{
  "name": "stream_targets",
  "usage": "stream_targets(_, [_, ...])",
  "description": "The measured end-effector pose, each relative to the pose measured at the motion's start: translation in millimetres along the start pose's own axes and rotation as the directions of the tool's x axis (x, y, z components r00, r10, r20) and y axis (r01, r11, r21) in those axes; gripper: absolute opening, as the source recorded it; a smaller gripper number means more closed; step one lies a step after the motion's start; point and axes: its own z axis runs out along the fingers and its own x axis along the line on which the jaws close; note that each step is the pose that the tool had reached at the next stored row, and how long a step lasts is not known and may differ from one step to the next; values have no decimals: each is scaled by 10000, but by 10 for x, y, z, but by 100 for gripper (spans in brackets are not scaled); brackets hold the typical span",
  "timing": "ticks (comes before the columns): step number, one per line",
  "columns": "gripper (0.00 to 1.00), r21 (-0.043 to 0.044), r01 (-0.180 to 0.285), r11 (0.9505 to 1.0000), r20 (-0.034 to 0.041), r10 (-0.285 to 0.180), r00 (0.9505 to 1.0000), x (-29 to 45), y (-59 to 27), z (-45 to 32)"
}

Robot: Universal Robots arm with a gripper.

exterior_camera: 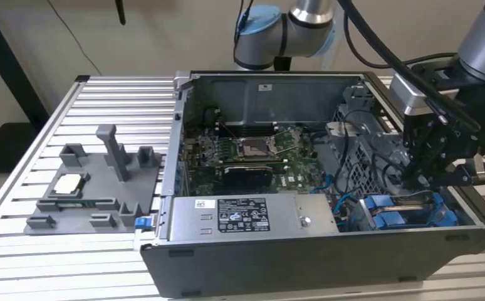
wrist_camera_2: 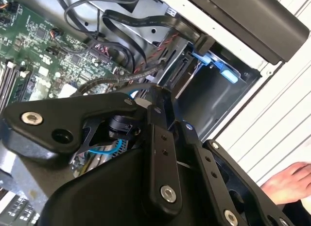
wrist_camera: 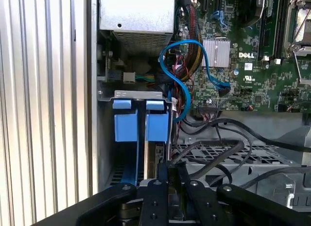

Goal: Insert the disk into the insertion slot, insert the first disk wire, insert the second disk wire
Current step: 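Insert the first disk wire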

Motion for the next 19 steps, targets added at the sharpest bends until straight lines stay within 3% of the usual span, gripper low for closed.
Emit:
stream_targets(9, [19,35,-569,9984,-35,569,9984,35,-2,23])
stream_targets(19, [19,31,-618,9981,-38,618,9981,36,-9,24])
